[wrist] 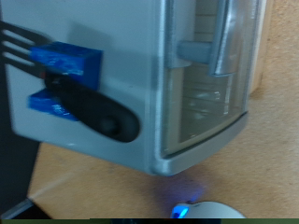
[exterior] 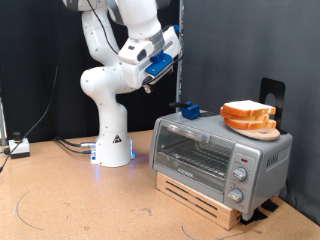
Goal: Make a piece of toast with the oven
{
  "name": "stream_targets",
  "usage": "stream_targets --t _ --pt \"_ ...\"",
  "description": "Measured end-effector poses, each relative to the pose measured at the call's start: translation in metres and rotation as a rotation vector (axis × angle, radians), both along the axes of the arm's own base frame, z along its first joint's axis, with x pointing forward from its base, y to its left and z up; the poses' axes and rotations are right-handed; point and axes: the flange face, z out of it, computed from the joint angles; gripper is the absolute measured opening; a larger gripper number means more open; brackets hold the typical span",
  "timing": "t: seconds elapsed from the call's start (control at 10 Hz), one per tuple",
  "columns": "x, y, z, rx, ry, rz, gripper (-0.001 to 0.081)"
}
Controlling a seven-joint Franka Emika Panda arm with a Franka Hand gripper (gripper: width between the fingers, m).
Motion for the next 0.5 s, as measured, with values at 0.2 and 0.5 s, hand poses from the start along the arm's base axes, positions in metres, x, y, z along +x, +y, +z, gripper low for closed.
stream_targets --t 0.2,0.5 --pt "-0.003 0.009 -0.025 -0.071 -0.019 0.005 0.0809" --pt "-0.006 0.016 -0.06 -0.116 -0.029 -0.038 0.0809"
